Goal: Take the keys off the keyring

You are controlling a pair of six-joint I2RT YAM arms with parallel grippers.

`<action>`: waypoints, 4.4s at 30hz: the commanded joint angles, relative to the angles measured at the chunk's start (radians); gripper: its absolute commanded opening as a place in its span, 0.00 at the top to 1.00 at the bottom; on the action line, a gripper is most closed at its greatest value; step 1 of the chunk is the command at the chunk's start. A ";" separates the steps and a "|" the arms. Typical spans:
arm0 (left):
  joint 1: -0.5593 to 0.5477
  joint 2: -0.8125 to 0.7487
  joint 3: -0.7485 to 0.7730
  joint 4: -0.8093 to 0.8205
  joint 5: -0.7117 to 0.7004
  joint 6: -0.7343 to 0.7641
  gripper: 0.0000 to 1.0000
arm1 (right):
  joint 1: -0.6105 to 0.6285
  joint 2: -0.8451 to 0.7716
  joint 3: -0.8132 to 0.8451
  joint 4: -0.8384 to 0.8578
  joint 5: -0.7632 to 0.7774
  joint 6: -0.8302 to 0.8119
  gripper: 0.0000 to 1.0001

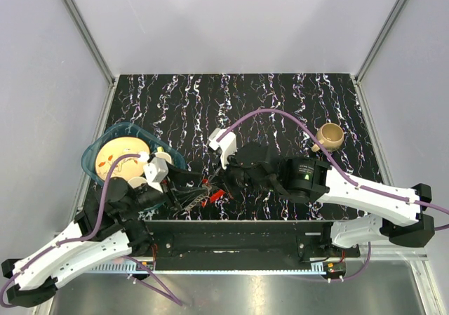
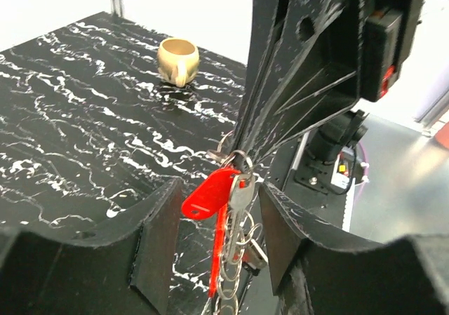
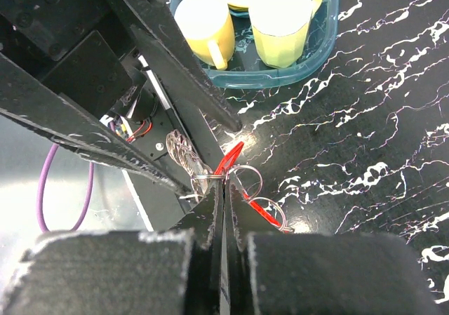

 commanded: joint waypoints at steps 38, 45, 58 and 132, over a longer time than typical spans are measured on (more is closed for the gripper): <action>-0.003 0.029 0.033 0.062 -0.035 0.091 0.83 | 0.004 -0.010 0.000 0.045 -0.030 -0.010 1.00; -0.003 0.038 0.047 0.036 -0.096 0.056 1.00 | 0.004 -0.133 -0.137 0.131 -0.036 -0.082 1.00; -0.003 -0.007 0.004 0.054 -0.133 -0.105 1.00 | 0.003 -0.283 -0.259 0.252 -0.058 -0.203 1.00; -0.248 0.825 -0.054 -0.312 -0.398 -1.006 0.60 | 0.004 -0.866 -0.619 0.192 0.470 -0.002 1.00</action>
